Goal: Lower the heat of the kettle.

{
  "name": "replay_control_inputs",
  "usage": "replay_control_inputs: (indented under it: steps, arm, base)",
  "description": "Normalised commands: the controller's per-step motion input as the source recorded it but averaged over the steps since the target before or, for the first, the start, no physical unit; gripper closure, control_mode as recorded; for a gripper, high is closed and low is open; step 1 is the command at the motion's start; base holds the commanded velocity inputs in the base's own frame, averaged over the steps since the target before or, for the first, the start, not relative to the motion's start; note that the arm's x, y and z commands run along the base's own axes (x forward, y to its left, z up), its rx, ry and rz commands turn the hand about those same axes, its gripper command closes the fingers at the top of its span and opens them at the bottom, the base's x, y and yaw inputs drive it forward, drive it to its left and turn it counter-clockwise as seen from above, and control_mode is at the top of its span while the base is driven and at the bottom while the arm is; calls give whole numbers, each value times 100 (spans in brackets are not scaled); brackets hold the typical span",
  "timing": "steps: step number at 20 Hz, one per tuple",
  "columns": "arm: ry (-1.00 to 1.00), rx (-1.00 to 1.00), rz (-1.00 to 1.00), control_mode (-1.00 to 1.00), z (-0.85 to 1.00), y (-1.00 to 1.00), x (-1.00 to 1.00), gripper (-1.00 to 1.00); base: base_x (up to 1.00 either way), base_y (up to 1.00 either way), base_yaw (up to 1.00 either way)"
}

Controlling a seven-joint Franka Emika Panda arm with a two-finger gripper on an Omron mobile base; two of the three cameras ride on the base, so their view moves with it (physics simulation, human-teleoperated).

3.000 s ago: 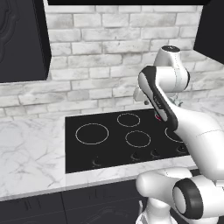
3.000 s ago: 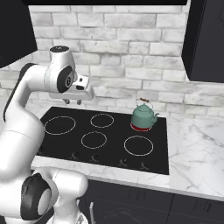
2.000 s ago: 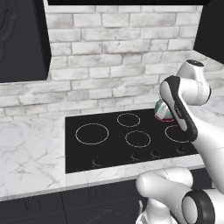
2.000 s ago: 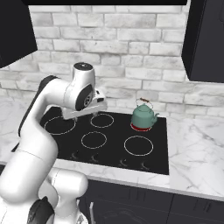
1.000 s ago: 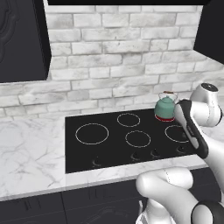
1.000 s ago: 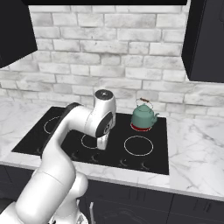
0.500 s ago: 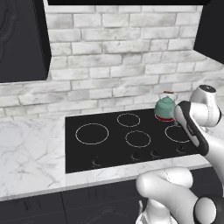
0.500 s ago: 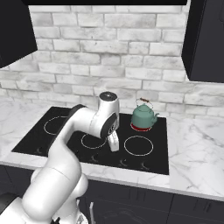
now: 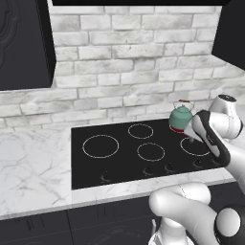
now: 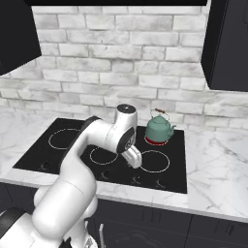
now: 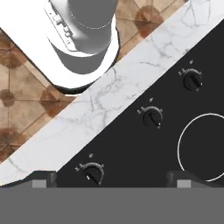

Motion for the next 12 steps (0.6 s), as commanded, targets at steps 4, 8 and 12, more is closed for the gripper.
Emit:
replay_control_inputs:
  steps: [4, 8, 12]
  arm:
    - [1, -13, 32, -100, -26, -23, 0, -100]
    - [1, -17, 29, -100, -33, -18, 0, -100]
    - [0, -4, 19, -100, -36, -27, 0, -100]
  base:
    - [0, 0, 0]
    - [0, 0, 0]
    - [0, 0, 0]
